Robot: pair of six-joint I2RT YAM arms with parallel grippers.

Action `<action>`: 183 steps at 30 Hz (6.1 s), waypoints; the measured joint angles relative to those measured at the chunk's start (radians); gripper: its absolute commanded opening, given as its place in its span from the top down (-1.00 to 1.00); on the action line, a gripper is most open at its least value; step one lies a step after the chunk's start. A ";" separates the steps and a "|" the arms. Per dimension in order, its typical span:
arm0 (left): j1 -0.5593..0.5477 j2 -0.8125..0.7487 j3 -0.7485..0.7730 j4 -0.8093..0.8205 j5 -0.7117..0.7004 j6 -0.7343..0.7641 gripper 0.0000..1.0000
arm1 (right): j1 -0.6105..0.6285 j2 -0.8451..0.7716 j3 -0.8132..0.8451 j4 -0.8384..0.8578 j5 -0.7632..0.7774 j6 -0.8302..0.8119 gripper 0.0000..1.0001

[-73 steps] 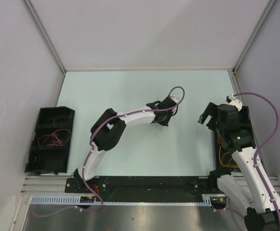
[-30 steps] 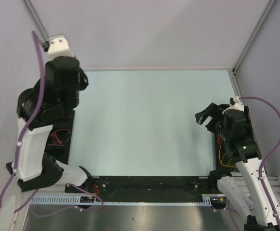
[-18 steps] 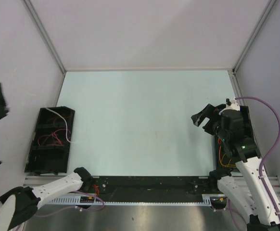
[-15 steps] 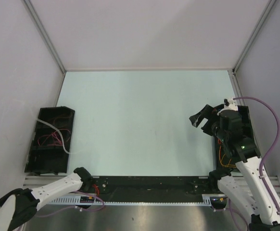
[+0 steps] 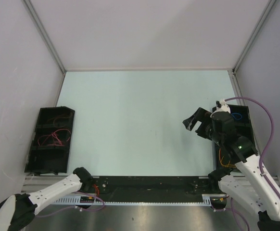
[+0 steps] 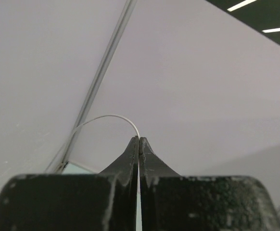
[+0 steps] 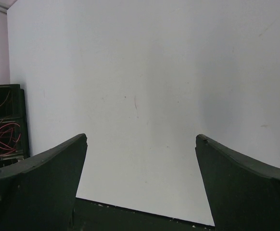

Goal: Untangle the cables

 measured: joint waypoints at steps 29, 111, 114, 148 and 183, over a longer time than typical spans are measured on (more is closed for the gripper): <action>0.000 -0.152 -0.710 0.547 -0.459 0.455 0.99 | 0.048 0.058 0.001 -0.042 0.040 0.018 -0.99; 1.978 0.034 -1.612 -0.006 1.059 -0.875 0.99 | 0.138 0.163 0.002 -0.080 0.011 -0.022 -0.99; 1.979 0.042 -1.607 0.043 1.055 -0.886 0.99 | 0.142 0.200 0.002 -0.057 0.007 -0.022 -0.99; 1.923 -0.066 -1.509 0.204 1.093 -0.870 -0.92 | 0.165 0.357 0.002 0.069 -0.012 -0.048 -0.99; 0.661 0.158 -1.625 0.652 0.435 -0.307 -1.00 | 0.217 0.312 -0.077 0.295 -0.064 -0.120 -1.00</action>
